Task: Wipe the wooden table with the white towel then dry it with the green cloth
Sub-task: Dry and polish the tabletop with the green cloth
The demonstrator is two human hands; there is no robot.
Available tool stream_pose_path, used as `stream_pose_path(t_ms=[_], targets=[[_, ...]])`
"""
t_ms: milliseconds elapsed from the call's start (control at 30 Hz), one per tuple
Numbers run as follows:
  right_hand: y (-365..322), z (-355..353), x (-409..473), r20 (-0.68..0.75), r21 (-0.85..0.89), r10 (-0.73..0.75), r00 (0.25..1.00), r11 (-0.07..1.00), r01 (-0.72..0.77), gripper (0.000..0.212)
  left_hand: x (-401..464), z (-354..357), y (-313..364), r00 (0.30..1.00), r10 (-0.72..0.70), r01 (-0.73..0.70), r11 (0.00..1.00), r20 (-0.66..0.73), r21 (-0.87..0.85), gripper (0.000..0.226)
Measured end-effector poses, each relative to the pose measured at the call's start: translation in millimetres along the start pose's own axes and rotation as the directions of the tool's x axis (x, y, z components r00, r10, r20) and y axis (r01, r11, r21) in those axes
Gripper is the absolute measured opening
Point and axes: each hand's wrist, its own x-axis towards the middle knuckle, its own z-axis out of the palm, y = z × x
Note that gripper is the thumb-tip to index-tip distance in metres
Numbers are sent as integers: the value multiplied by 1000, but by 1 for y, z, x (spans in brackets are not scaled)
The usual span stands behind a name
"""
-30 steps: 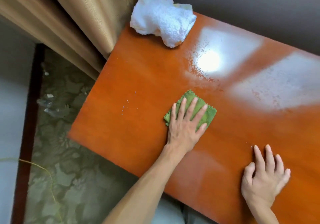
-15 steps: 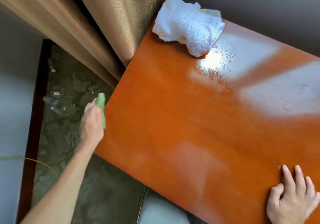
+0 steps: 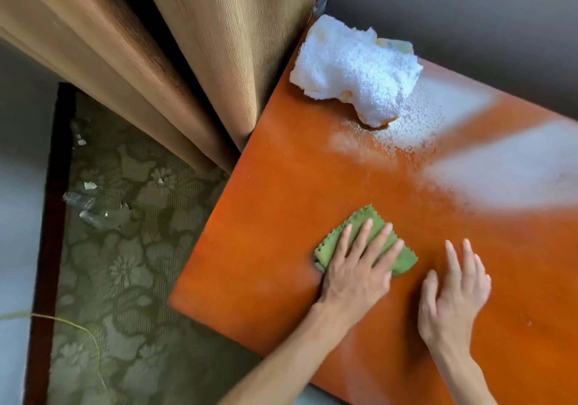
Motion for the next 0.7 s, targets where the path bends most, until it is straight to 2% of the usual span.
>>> stream_pose_path(t_ms=[67, 167, 333, 400, 467, 533, 567, 700], targets=[[-16, 9, 12, 24, 81, 9, 1000, 997, -10, 53, 24, -4, -1, 997, -57, 56, 998, 47, 26, 60], [-33, 18, 20, 65, 152, 70, 995, 985, -79, 52, 49, -15, -38, 995, -95, 94, 995, 22, 32, 63], [-43, 21, 27, 96, 233, 133, 986, 960, -153, 52, 50, -45, -144, 929, -368, 369, 927, -28, 60, 64], [-41, 14, 28, 107, 379, 188, 976, 900, -215, 51, 39, -58, -183, 898, -439, 438, 895, -5, 79, 64], [-34, 2, 31, 116, 547, 273, 955, 785, -291, 45, 24, -67, -204, 882, -471, 469, 881, 22, 59, 64], [-20, -12, 38, 70, 664, 355, 932, 681, -309, 40, 5, -69, -206, 867, -497, 497, 867, 26, 23, 63], [-11, -19, 43, 40, 681, 379, 924, 667, -303, 40, -6, -67, -201, 863, -505, 504, 863, 14, 24, 63], [41, -36, 64, -29, 592, 382, 924, 751, -292, 43, -45, -50, -153, 875, -483, 484, 873, -29, 57, 63]])
